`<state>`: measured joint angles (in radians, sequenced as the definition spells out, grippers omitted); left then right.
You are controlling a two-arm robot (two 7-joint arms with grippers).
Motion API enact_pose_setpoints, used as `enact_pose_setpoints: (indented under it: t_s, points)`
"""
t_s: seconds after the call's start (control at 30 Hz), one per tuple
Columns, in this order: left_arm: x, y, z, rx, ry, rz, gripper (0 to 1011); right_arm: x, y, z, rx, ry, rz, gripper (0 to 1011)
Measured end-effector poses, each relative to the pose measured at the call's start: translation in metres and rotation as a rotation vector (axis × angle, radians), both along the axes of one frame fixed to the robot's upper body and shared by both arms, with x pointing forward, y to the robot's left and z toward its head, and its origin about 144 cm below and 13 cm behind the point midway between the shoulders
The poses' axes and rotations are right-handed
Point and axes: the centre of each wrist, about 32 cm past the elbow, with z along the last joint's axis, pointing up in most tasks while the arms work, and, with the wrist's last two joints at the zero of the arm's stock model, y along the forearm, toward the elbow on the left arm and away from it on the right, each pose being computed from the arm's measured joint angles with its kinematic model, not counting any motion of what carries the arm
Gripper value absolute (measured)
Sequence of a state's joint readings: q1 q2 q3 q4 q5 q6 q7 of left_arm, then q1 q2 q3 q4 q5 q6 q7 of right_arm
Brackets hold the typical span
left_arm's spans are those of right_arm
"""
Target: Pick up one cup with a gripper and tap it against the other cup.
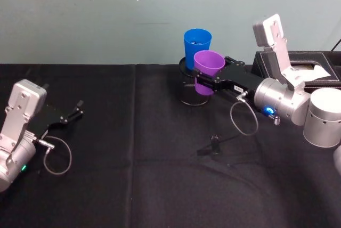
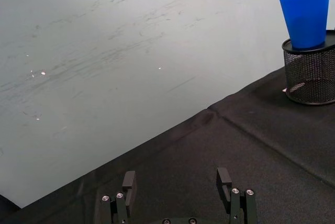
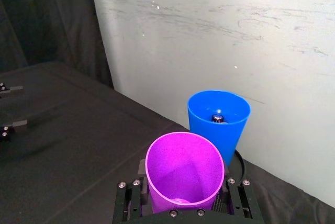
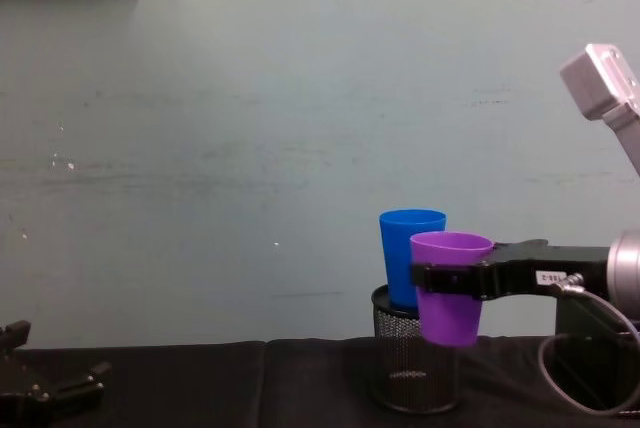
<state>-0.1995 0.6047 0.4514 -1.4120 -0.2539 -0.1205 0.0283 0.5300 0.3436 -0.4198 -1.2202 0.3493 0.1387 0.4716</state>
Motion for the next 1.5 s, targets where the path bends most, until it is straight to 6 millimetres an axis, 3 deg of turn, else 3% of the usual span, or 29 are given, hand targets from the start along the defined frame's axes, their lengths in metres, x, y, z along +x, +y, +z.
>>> enact_pose_setpoints:
  t_s: [1.5]
  points:
    - [0.0,0.0,0.0,0.0,0.0,0.0,1000,0.013,0.007,0.003,0.013,0.034,-0.009,741]
